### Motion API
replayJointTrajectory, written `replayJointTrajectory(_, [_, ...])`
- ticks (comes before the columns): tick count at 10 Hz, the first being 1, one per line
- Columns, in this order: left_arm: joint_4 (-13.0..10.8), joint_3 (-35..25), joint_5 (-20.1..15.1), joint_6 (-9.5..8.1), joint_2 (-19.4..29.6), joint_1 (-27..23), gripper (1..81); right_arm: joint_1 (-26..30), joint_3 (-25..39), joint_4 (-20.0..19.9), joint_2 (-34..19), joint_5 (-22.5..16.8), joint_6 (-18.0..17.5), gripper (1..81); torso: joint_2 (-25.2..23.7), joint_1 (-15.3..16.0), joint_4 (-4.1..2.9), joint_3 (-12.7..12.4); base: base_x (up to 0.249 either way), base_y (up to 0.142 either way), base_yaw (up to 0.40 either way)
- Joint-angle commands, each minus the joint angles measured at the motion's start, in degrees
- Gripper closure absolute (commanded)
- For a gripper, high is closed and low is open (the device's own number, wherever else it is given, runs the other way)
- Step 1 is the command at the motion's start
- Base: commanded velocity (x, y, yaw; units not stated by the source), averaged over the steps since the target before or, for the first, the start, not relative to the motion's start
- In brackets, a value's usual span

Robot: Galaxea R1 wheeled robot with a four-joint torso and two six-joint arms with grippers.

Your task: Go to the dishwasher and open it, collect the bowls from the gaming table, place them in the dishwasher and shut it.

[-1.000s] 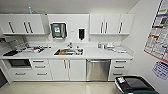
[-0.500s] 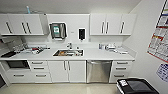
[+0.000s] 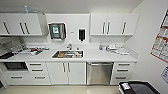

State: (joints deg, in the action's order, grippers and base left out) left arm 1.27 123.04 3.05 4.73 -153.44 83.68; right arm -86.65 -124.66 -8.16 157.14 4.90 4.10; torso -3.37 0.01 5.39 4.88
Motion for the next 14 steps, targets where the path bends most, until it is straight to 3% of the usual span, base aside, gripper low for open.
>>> replayJointTrajectory(1, [0.4, -1.0, -2.9, 0.28, 1.2, -2.9, 1.0, 2.8, 0.8, -0.2, -0.8, -3.1, 0.2, 1.0, 0.0, 0.0, 0.0, 0.0, 0.125, 0.0, 0.0])
replayJointTrajectory(11, [0.4, -1.0, -3.0, 0.19, 1.2, -2.8, 1.0, 2.9, 0.9, -0.2, -0.8, -3.1, 0.3, 1.0, 0.0, 0.0, 0.0, 0.0, 0.125, 0.0, 0.0])
replayJointTrajectory(14, [0.3, -1.0, -3.0, 0.19, 1.3, -2.7, 1.0, 3.0, 0.9, -0.3, -0.8, -3.1, 0.3, 1.0, 0.0, 0.0, 0.0, 0.0, 0.125, -0.061, 0.0])
